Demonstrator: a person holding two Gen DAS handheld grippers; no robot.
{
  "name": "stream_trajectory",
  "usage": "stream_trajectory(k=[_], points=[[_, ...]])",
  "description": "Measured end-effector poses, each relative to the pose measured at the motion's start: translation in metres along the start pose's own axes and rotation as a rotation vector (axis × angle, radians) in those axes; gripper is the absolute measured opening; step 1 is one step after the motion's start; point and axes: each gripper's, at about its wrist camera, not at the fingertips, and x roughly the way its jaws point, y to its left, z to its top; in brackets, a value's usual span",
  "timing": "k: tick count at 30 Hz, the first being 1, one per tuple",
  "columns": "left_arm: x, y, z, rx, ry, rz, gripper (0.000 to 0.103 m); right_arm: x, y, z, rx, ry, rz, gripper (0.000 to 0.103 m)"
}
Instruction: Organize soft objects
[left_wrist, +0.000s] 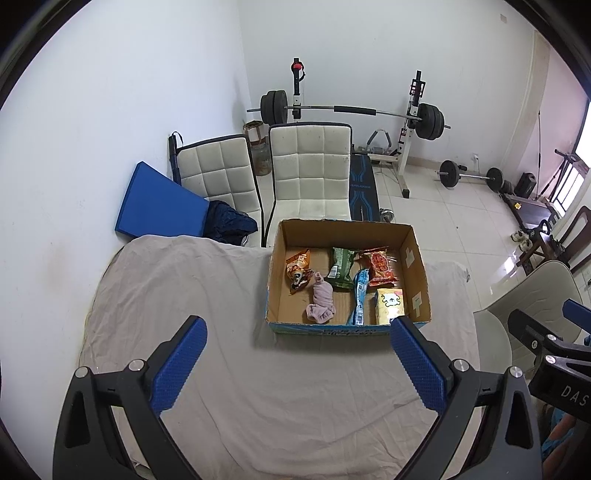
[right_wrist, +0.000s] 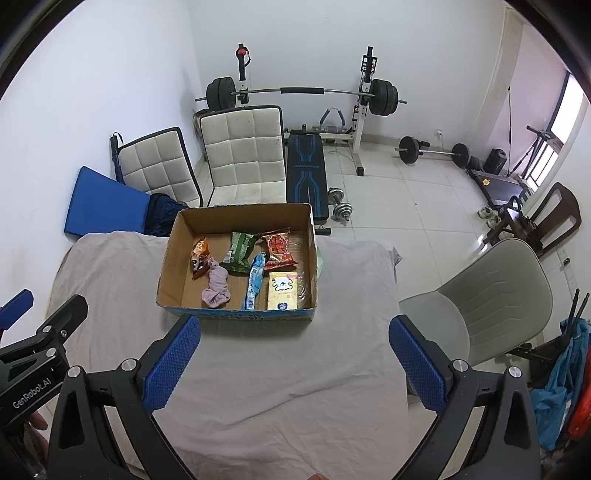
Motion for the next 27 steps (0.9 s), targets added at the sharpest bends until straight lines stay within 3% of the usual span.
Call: stream_trajectory(k=[27], points=[[-0.007,0.002,-0.001,-0.011,-0.014,-0.001,0.102,-0.011,-0.006,-0.002,-0.014,-0.007,0.001,0.103]])
